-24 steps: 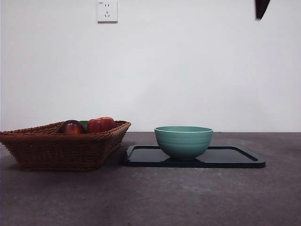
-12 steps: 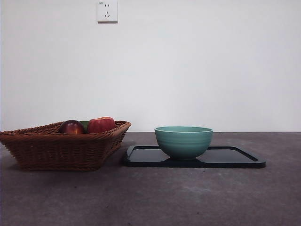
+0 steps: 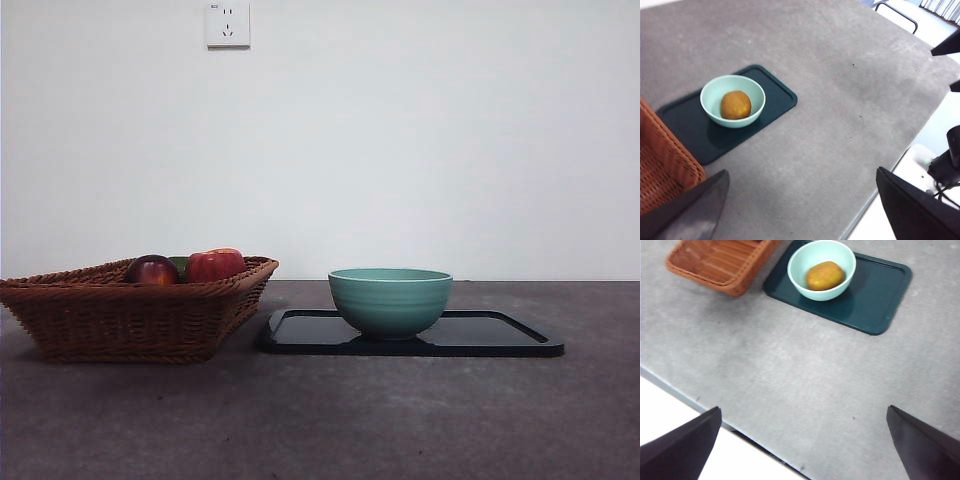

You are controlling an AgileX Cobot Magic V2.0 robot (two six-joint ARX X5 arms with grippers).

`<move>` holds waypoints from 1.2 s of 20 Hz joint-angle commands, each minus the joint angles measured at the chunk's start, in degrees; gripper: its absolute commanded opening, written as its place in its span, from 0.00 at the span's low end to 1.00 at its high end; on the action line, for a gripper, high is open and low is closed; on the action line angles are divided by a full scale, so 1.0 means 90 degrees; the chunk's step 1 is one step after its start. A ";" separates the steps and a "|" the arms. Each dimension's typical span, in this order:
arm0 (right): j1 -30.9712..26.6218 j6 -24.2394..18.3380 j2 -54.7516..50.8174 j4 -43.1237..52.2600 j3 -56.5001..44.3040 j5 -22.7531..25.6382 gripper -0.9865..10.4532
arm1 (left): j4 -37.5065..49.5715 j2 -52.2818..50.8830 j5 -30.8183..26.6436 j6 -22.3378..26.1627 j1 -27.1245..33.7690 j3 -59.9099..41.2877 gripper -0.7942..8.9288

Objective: Pick up the wifruite, put it on the bowl, pick up the plate, put it on desk

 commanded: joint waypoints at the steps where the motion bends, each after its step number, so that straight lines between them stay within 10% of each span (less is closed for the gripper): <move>1: 0.0039 0.0066 0.0007 0.0024 0.0056 -0.0058 0.59 | 0.0075 0.0148 -0.0032 -0.0459 -0.0053 0.0075 0.56; 14: 0.0039 0.0066 0.0000 -0.0233 0.0056 -0.0058 0.59 | -0.1020 0.2934 -0.0019 -0.0811 0.0464 0.1644 0.56; 24: 0.0039 0.0034 0.0000 -0.0233 0.0056 -0.0058 0.59 | -0.2358 0.6436 0.0024 0.0372 0.0979 0.4935 0.56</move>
